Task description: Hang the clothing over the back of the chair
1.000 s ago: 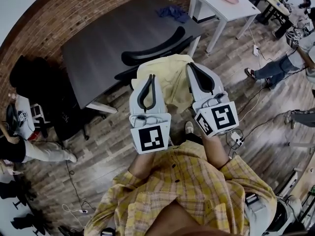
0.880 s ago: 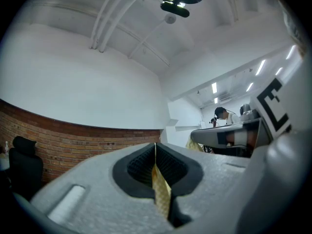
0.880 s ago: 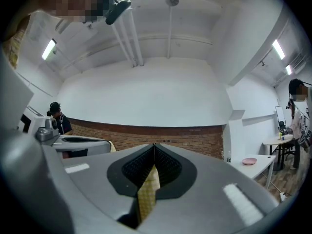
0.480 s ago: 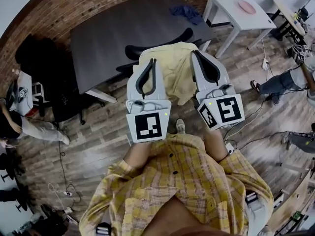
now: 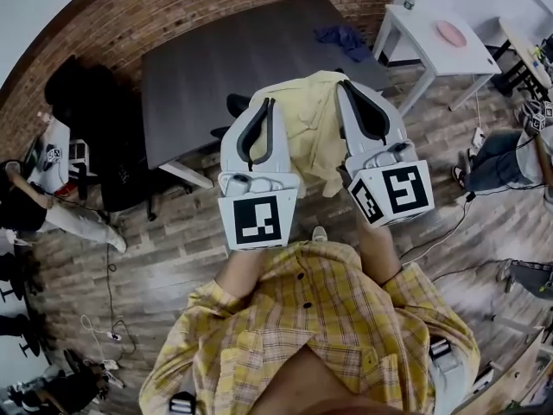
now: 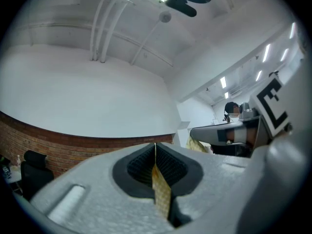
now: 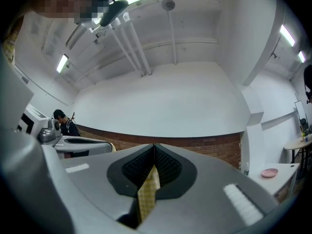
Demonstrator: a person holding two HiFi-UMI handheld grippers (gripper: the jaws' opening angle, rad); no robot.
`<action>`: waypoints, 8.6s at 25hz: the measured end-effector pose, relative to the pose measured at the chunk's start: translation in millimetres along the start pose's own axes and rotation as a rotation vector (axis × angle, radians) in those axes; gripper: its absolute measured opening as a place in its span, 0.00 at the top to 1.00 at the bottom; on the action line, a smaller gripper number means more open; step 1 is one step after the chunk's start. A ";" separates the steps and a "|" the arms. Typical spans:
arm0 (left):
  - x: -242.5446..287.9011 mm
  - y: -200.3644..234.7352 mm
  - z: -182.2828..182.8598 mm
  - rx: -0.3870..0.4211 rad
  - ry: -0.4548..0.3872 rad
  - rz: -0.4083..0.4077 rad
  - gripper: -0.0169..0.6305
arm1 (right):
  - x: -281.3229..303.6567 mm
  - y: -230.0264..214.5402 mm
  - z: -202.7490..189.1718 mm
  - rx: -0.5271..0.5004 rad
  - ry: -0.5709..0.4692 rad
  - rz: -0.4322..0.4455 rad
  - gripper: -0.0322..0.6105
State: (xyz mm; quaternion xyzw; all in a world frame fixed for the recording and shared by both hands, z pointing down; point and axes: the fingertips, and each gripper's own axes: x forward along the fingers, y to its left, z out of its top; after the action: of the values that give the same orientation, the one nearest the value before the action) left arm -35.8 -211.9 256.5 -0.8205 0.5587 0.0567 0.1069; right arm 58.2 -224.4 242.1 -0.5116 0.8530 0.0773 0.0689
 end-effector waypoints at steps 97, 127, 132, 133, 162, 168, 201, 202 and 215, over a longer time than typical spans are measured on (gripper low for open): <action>216.2 110.1 -110.3 -0.018 0.335 0.108 0.97 | 238.0 -88.3 -106.1 0.035 0.249 0.120 0.93; 220.7 109.4 -151.0 -0.038 0.423 0.091 0.85 | 244.9 -77.0 -153.8 0.057 0.333 0.151 0.92; 213.2 103.5 -139.0 -0.021 0.396 0.093 0.85 | 232.2 -73.1 -136.4 0.036 0.291 0.151 0.92; 210.9 101.9 -136.4 -0.016 0.391 0.090 0.85 | 229.1 -71.1 -131.0 0.029 0.278 0.152 0.92; 111.1 54.6 -78.9 0.008 0.244 0.034 0.97 | 123.0 -24.4 -83.8 0.008 0.171 0.113 0.95; 90.5 42.6 -75.6 -0.006 0.237 0.026 0.97 | 97.1 -18.5 -77.0 0.022 0.147 0.093 0.95; 16.5 -16.2 -87.1 -0.030 0.208 -0.049 0.98 | 7.7 7.3 -93.5 0.070 0.141 -0.012 0.95; 15.1 -17.4 -88.3 -0.029 0.209 -0.049 0.98 | 5.7 7.9 -94.8 0.071 0.141 -0.014 0.95; -2.6 -29.2 -96.0 -0.033 0.212 -0.053 0.98 | -17.7 15.0 -109.2 0.075 0.163 -0.031 0.95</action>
State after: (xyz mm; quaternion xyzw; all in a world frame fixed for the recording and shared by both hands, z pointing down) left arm -12.2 -222.1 353.5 -0.8381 0.5438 -0.0242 0.0354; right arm 49.0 -224.2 353.4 -0.5263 0.8500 0.0023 0.0195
